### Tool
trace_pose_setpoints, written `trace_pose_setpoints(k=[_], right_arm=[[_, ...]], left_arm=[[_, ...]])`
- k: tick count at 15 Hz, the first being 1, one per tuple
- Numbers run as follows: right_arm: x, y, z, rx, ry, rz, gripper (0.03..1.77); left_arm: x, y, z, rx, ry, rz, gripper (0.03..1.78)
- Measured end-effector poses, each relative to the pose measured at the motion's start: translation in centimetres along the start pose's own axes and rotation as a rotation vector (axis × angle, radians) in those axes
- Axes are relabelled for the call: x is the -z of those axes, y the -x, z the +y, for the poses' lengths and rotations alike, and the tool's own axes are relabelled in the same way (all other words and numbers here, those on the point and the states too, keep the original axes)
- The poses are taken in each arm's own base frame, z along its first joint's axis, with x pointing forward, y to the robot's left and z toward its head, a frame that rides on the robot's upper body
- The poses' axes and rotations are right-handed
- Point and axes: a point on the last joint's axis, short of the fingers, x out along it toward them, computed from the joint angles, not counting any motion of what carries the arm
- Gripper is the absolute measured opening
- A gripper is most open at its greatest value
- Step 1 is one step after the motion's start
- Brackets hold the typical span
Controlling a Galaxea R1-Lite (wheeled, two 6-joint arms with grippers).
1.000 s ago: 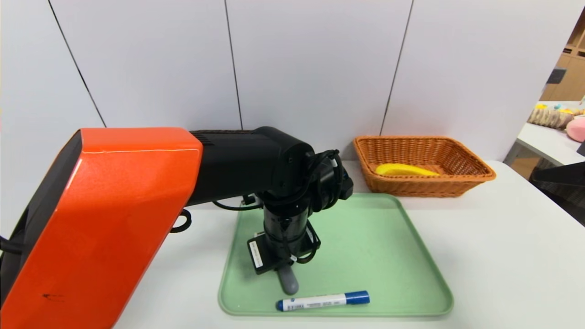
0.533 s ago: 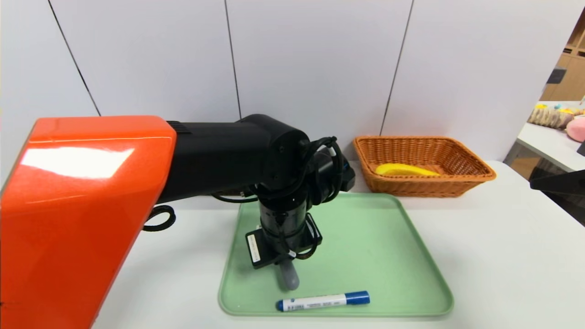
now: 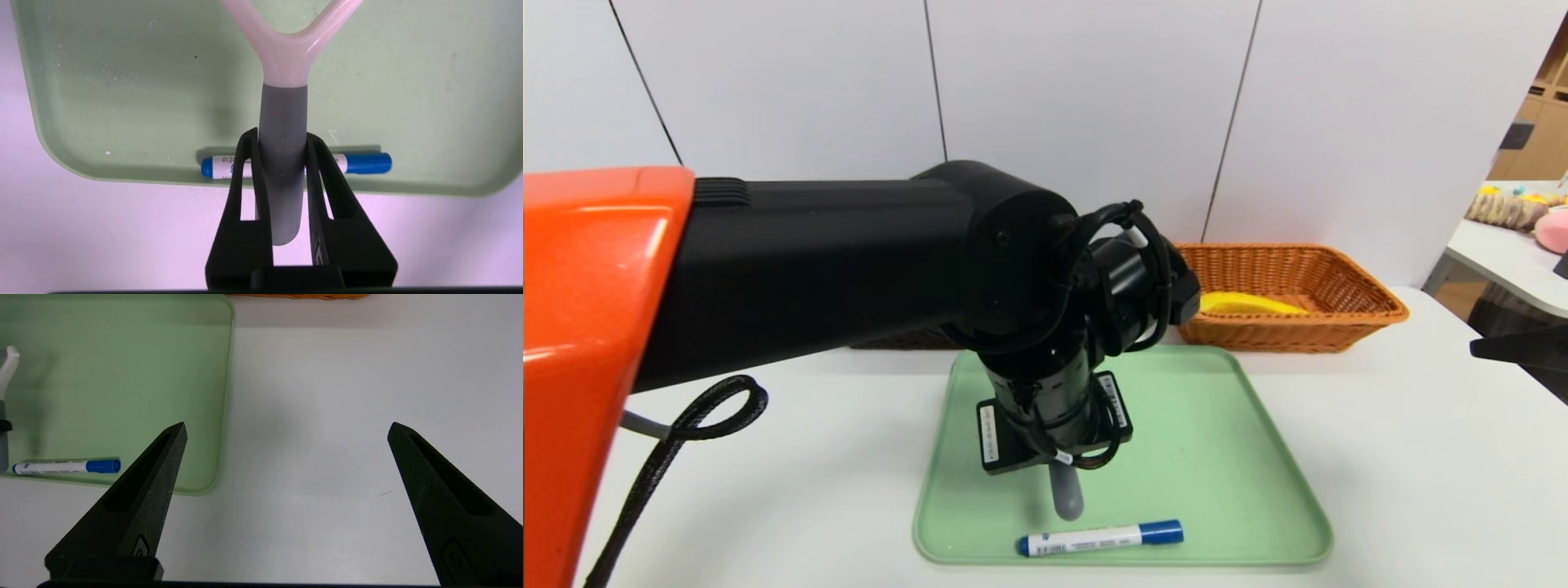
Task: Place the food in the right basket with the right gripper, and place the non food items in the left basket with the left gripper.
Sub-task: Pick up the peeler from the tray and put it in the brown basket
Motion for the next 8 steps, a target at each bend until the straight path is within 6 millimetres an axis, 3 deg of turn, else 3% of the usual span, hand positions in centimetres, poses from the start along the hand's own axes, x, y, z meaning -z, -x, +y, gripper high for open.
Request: trace_pose_setpoints(k=[3,8], right_arm=[[0.2,0.3,0.0,0.002,0.002,-0.005,1.7],[0.4,0.5,0.1,0.002,0.0,-0.011,1.7]], left_arm=[[0.3,2.2,-0.2,0.077,-0.115,-0.048,0.28],[-1.2,4.6,-0.7,0.128,-0.278,-0.31,0.28]])
